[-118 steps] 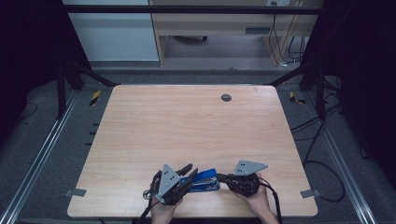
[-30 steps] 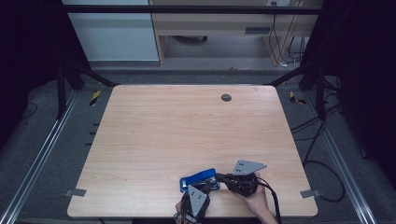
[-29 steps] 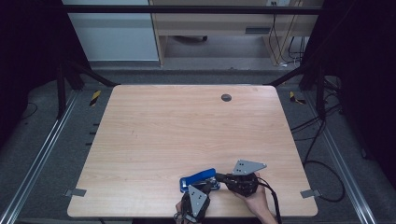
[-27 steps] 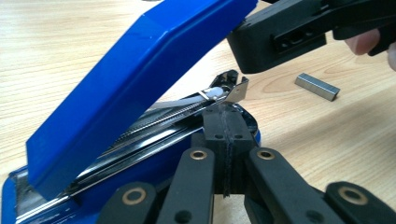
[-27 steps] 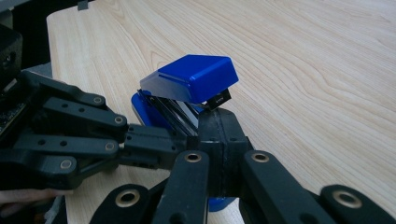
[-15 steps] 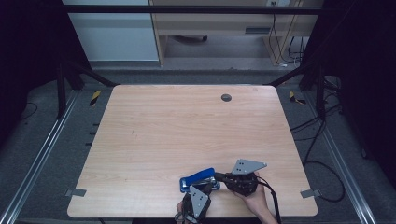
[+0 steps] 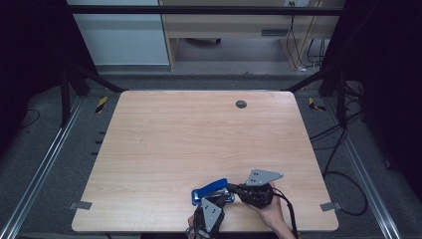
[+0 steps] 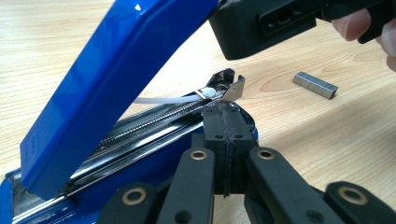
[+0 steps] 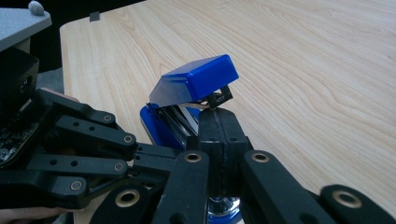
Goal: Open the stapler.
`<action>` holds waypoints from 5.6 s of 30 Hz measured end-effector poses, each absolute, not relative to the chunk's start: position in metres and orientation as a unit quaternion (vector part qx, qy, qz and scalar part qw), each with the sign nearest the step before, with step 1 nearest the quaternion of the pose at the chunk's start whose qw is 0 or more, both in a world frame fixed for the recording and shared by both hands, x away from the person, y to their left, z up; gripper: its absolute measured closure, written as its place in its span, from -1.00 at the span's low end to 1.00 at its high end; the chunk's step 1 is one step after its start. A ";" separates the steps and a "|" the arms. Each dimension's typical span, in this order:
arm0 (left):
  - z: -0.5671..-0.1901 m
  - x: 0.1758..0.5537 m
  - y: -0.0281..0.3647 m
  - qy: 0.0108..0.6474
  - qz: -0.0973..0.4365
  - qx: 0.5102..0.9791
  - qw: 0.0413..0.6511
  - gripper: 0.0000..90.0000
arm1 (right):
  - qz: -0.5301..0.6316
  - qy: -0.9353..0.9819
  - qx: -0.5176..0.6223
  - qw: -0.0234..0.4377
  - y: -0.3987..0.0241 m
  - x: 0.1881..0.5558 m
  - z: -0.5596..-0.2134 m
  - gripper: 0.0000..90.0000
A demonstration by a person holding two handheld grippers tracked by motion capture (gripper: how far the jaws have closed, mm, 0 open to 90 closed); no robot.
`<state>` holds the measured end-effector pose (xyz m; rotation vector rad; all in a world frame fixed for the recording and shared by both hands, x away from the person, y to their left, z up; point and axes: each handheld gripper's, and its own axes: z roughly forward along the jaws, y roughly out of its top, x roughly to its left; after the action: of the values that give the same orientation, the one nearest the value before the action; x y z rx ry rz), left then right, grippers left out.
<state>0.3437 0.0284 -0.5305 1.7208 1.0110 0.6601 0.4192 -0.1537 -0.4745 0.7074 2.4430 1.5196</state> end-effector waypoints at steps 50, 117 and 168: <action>-0.531 0.344 0.029 0.418 0.267 0.710 0.499 0.99 | 0.539 0.811 0.214 0.079 -0.130 0.419 -0.457 1.00; -0.531 0.343 0.029 0.419 0.272 0.708 0.499 0.99 | 0.549 0.814 0.181 0.057 -0.091 0.426 -0.447 1.00; -0.531 0.342 0.029 0.419 0.279 0.706 0.498 0.99 | 0.552 0.818 0.162 0.024 -0.068 0.437 -0.452 1.00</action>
<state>0.3421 0.0288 -0.5315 1.7096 1.0147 0.6756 0.4371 -0.0683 -0.4523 0.5014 2.5302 1.7088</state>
